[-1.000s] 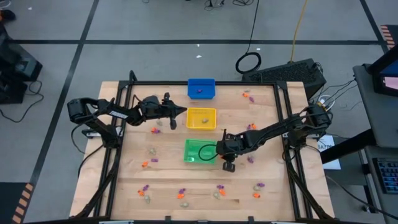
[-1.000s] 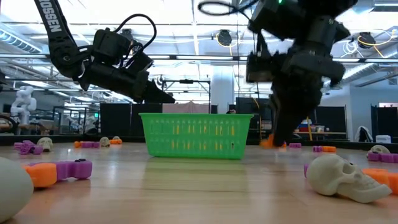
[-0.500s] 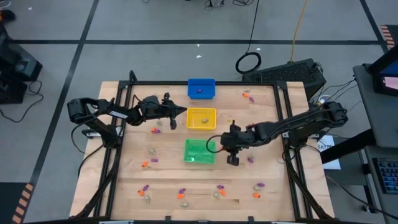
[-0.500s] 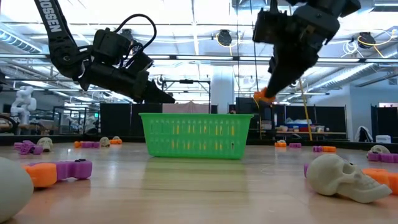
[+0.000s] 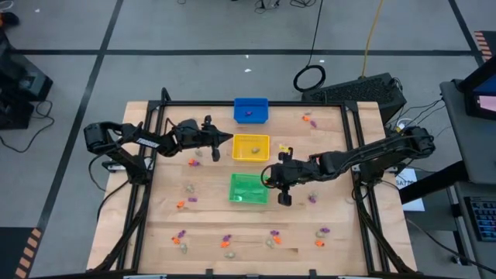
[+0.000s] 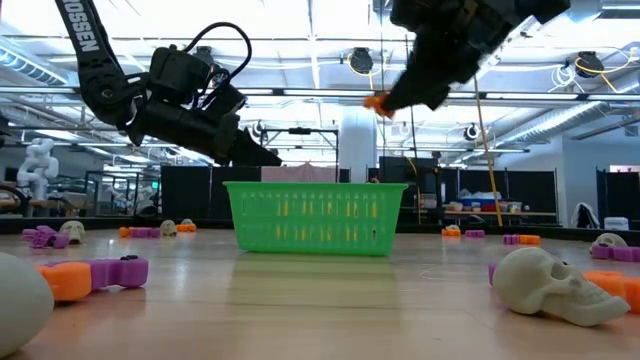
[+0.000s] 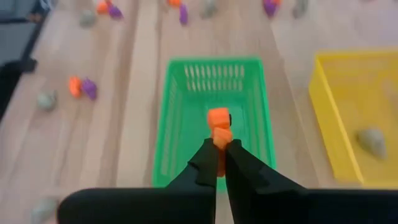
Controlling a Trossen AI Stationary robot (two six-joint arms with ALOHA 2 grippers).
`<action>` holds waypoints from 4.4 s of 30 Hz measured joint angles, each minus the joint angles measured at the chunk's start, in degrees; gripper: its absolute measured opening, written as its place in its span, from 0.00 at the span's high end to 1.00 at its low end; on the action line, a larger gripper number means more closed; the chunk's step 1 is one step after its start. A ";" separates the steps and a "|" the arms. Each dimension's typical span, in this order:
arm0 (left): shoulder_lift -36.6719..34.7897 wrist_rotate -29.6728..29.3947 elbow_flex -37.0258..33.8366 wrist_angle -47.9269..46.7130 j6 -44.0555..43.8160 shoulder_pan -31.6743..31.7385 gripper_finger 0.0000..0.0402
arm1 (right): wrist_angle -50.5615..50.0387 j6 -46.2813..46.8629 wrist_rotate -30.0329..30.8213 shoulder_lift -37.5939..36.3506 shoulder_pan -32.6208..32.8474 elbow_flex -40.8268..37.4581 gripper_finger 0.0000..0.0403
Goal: Sort Halloween decoration
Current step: Put the orange skeleton toy into the green bin, then put the skull toy into the yellow bin
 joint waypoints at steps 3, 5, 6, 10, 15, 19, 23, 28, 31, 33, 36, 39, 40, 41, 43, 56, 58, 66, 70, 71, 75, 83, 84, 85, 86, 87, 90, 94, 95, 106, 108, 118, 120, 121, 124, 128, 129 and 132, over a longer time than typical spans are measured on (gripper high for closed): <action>0.00 0.00 0.00 0.24 0.00 0.00 1.00 | 3.13 -1.96 -0.01 1.95 -0.59 -0.01 0.99; 0.00 -0.12 0.00 0.21 -0.02 0.00 1.00 | 5.92 -2.69 -0.08 3.38 -1.18 -0.01 0.99; 0.00 -0.20 0.00 0.19 -0.02 0.00 1.00 | 6.99 -2.86 -0.09 3.98 -1.34 -0.01 0.99; 0.00 -0.37 0.00 0.20 -0.02 0.05 1.00 | 10.48 -2.91 -0.28 6.36 -2.30 0.00 0.99; 0.00 -0.60 0.00 0.25 -0.06 0.05 1.00 | 10.99 -0.79 -0.42 10.10 -3.52 0.20 0.99; 0.00 -1.01 0.00 0.24 -0.07 0.07 1.00 | 8.79 0.80 -0.42 14.59 -4.10 4.20 0.99; 0.00 -1.29 0.00 0.17 -0.09 0.06 1.00 | -0.78 0.96 -0.49 20.12 -4.14 12.34 0.99; 0.00 -1.34 0.00 0.13 -0.40 0.07 1.00 | -9.16 0.94 -2.61 26.78 -4.14 20.68 0.99; 0.00 -1.36 0.00 -0.02 -0.42 0.04 1.00 | -11.06 1.12 -3.51 29.70 -4.21 23.29 0.99; 0.00 -1.36 0.00 -0.09 -0.43 0.03 1.00 | -12.71 1.18 -3.48 31.14 -4.25 24.20 0.99; 0.00 -1.36 0.00 -0.08 -0.44 0.02 1.00 | -13.23 1.43 -3.46 31.77 -4.28 24.32 0.99; 0.00 -1.36 0.00 -0.07 -0.44 0.02 1.00 | -13.94 1.64 -3.38 31.77 -4.41 24.38 0.99; 0.00 -1.36 0.00 -0.07 -0.44 0.02 1.00 | -14.00 1.70 -3.24 31.77 -4.41 24.38 0.98; 0.00 -1.36 0.00 -0.06 -0.44 0.02 1.00 | -13.98 1.72 -3.24 31.77 -4.41 24.38 0.96; 0.00 -1.36 0.00 -0.04 -0.45 0.02 1.00 | -13.96 1.01 -3.22 31.77 -4.41 24.38 0.92; -0.01 -1.68 0.02 -0.25 -0.50 0.02 1.00 | -12.41 -4.07 -2.88 28.12 -4.07 24.38 0.72; 0.00 -1.68 0.02 -0.28 -0.52 0.02 1.00 | -12.51 -5.69 -2.59 26.96 -3.77 24.38 0.76; 0.00 -1.81 0.02 -0.30 -0.52 0.02 1.00 | -6.96 -18.00 -0.35 22.80 -3.46 20.90 0.99; -0.01 -3.60 0.02 -0.15 -0.55 0.04 1.00 | 3.48 -20.20 -0.28 20.28 -4.76 14.73 0.99; -0.01 -3.80 0.02 -0.16 -0.55 0.04 1.00 | 5.84 -20.74 -0.23 19.31 -5.04 12.97 1.00; 0.00 -3.87 0.02 -0.15 -0.57 0.00 1.00 | 15.06 -21.42 -0.47 14.30 -6.51 5.02 1.00; -1.58 -3.37 0.40 -3.25 -2.04 -0.29 1.00 | 25.26 -24.18 -0.47 1.09 -11.58 -8.03 1.00; -2.44 -3.31 0.89 -5.56 -2.08 -0.46 1.00 | 25.33 -24.65 -0.41 -0.57 -12.52 -8.99 1.00; -3.49 -3.12 1.52 -8.69 -2.08 -0.65 1.00 | 25.23 -25.41 -0.27 -2.19 -13.35 -9.88 1.00; -4.72 -3.08 2.16 -12.12 -2.10 -0.87 1.00 | 25.10 -26.25 -0.22 -3.46 -14.31 -10.58 1.00; -6.02 -3.10 2.86 -15.79 -2.10 -1.24 1.00 | 25.22 -26.93 -0.22 -4.84 -15.32 -11.10 1.00; -10.06 -3.02 5.02 -26.36 -2.08 -3.14 1.00 | 24.60 -28.95 -0.46 -8.36 -18.42 -12.15 1.00; -15.37 -3.03 8.87 -43.49 -2.08 -7.24 1.00 | 23.08 -31.63 -0.46 -11.11 -22.50 -12.51 1.00; -16.46 -3.17 9.73 -48.10 -2.11 -8.56 1.00 | 22.84 -32.31 -0.95 -11.47 -23.53 -12.51 1.00; -19.78 -5.78 17.47 -79.39 -9.06 -22.57 1.00 | 23.68 -33.44 -10.98 -12.16 -30.83 -12.53 1.00; -19.80 -6.36 18.14 -83.40 -10.18 -24.77 1.00 | 23.96 -33.53 -10.99 -12.14 -30.92 -12.52 1.00; -19.78 -6.64 20.33 -92.18 -10.99 -31.17 1.00 | 23.83 -32.94 -12.53 -12.14 -30.76 -12.51 1.00; -19.76 -6.64 20.33 -92.39 -10.79 -31.44 1.00 | 23.09 -32.61 -12.55 -12.14 -30.76 -12.51 1.00; -19.76 -6.64 20.33 -92.87 -10.46 -31.51 1.00 | 22.91 -32.59 -12.55 -12.14 -30.76 -12.51 1.00; -19.65 -6.64 20.33 -95.55 -8.72 -31.27 1.00 | 22.61 -32.50 -12.98 -12.14 -30.76 -12.51 1.00; -18.52 -6.68 20.33 -97.94 -7.55 -30.58 0.96 | 22.63 -32.45 -13.99 -12.14 -30.76 -12.51 1.00; -18.08 -6.67 20.33 -98.29 -7.53 -30.60 0.94 | 22.61 -32.33 -13.99 -12.14 -30.74 -12.51 1.00; -16.25 -6.42 20.33 -98.49 -7.01 -30.64 0.86 | 22.61 -32.00 -13.99 -12.14 -30.74 -12.51 1.00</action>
